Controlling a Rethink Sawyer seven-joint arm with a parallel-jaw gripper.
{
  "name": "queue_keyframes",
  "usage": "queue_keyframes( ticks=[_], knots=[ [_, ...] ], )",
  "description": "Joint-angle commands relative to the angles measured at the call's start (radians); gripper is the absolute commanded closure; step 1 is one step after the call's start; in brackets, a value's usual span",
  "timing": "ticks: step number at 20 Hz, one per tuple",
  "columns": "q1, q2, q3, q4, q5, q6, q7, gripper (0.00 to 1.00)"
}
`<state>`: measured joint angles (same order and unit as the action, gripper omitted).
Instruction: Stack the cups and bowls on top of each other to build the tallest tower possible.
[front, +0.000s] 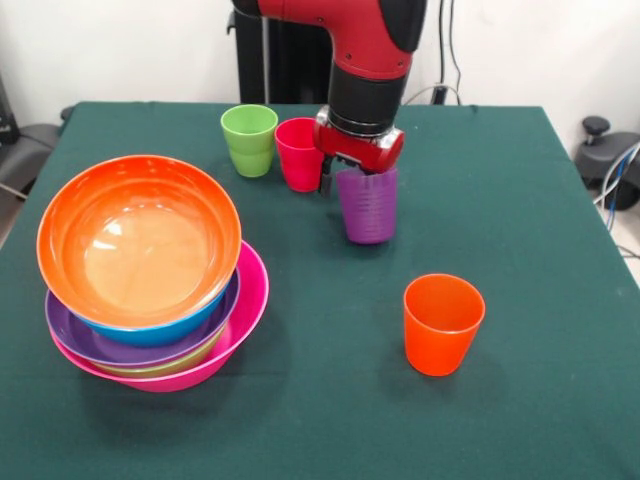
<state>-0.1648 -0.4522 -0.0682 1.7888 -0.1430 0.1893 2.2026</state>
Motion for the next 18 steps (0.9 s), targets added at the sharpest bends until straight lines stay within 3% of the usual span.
queue_keyframes(
  ticks=[1,18],
  knots=[
    [0.015,0.018,0.042,-0.08,-0.054,-0.023,0.019,0.0],
    [0.005,-0.004,0.052,-0.078,-0.047,0.008,0.012,0.0]
  ],
)
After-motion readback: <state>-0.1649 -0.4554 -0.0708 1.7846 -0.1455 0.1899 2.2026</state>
